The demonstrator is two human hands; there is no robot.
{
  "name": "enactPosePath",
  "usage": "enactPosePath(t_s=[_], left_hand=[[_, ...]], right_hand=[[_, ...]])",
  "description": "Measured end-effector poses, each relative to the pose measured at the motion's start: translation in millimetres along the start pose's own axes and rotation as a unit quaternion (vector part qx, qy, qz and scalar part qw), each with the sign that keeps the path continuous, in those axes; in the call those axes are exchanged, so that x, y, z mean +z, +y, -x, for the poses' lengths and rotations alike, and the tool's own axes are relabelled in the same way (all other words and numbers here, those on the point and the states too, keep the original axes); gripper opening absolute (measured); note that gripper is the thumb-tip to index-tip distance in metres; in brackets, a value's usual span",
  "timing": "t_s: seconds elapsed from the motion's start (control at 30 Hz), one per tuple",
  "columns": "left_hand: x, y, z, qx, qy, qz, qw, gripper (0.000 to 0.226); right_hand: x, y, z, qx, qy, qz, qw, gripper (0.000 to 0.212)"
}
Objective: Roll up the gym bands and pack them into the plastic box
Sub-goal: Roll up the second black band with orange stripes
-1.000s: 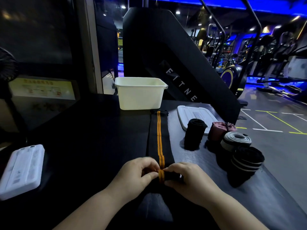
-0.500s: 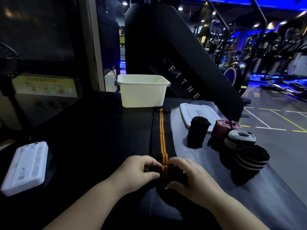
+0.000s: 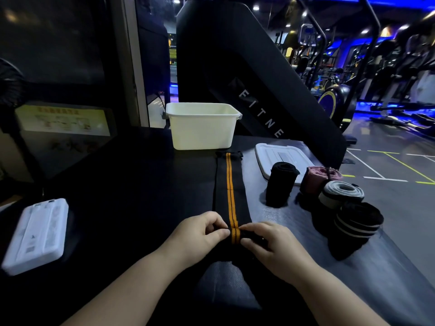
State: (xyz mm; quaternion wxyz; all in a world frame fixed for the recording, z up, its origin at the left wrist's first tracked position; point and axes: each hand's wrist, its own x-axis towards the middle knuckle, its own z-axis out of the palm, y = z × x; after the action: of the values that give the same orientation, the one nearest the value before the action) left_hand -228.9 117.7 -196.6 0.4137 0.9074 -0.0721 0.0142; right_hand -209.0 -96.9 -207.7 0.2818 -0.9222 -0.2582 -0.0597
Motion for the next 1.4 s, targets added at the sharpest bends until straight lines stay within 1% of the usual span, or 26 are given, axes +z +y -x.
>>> enactPosePath(t_s=[0.07, 0.1, 0.17, 0.27, 0.37, 0.4, 0.5, 0.63, 0.73, 0.9, 1.0, 1.07, 1.1, 1.17, 1.2, 1.27, 1.37, 1.4], left_hand=[[1, -1, 0, 0.032, 0.034, -0.044, 0.998, 0.008], [2, -2, -1, 0.055, 0.045, -0.047, 0.996, 0.009], [3, -1, -1, 0.093, 0.050, -0.014, 0.994, 0.012], [4, 1, 0, 0.076, 0.018, 0.027, 0.997, 0.016], [1, -1, 1, 0.047, -0.034, 0.009, 0.998, 0.035], [0, -2, 1, 0.042, -0.038, 0.000, 0.998, 0.037], [0, -3, -1, 0.033, -0.019, -0.001, 0.999, 0.031], [1, -3, -6, 0.022, -0.025, 0.003, 0.999, 0.022], [1, -3, -9, 0.009, -0.031, 0.008, 0.999, 0.017], [-1, -1, -7, 0.020, -0.038, 0.005, 0.999, 0.013], [0, -2, -6, 0.045, -0.028, -0.010, 0.999, 0.012], [1, -4, -4, 0.074, -0.029, -0.022, 0.997, 0.020], [1, -6, -2, 0.085, -0.038, -0.023, 0.995, 0.030], [2, -8, 3, 0.082, -0.055, -0.022, 0.995, 0.048], [1, -8, 4, 0.077, -0.054, -0.021, 0.995, 0.048], [1, -8, 4, 0.082, -0.044, -0.016, 0.996, 0.040], [-1, -5, 2, 0.107, -0.042, -0.011, 0.993, 0.029], [-2, -5, 1, 0.108, -0.047, -0.013, 0.993, 0.027]], right_hand=[[-1, -1, -2, 0.011, -0.005, 0.002, 1.000, 0.028], [-1, -1, -2, 0.014, -0.007, 0.004, 1.000, 0.027], [-1, -1, -3, 0.013, -0.005, 0.003, 1.000, 0.026], [1, -1, -5, 0.013, 0.001, 0.000, 1.000, 0.026], [3, -1, -4, 0.014, 0.003, 0.012, 1.000, 0.027], [3, -1, -4, 0.008, 0.008, 0.013, 1.000, 0.025], [2, -1, -2, -0.006, 0.024, -0.005, 1.000, 0.024], [0, 0, 1, -0.012, -0.016, 0.003, 1.000, 0.039], [1, 3, 1, -0.021, -0.017, 0.011, 1.000, 0.044], [-2, 1, 1, -0.010, -0.013, 0.013, 1.000, 0.035], [-3, -2, 1, -0.003, -0.019, 0.023, 1.000, 0.034], [-3, -2, -1, -0.002, -0.019, 0.026, 0.999, 0.032], [-2, -2, -2, 0.000, -0.019, 0.024, 1.000, 0.031], [-2, -2, -2, 0.005, -0.022, 0.020, 1.000, 0.029], [-3, -2, -2, 0.006, -0.025, 0.020, 0.999, 0.029], [-2, -1, -2, 0.004, -0.025, 0.018, 1.000, 0.032], [-2, 0, -2, -0.001, -0.022, 0.008, 1.000, 0.048], [-1, 0, -2, 0.000, -0.019, 0.005, 1.000, 0.049]])
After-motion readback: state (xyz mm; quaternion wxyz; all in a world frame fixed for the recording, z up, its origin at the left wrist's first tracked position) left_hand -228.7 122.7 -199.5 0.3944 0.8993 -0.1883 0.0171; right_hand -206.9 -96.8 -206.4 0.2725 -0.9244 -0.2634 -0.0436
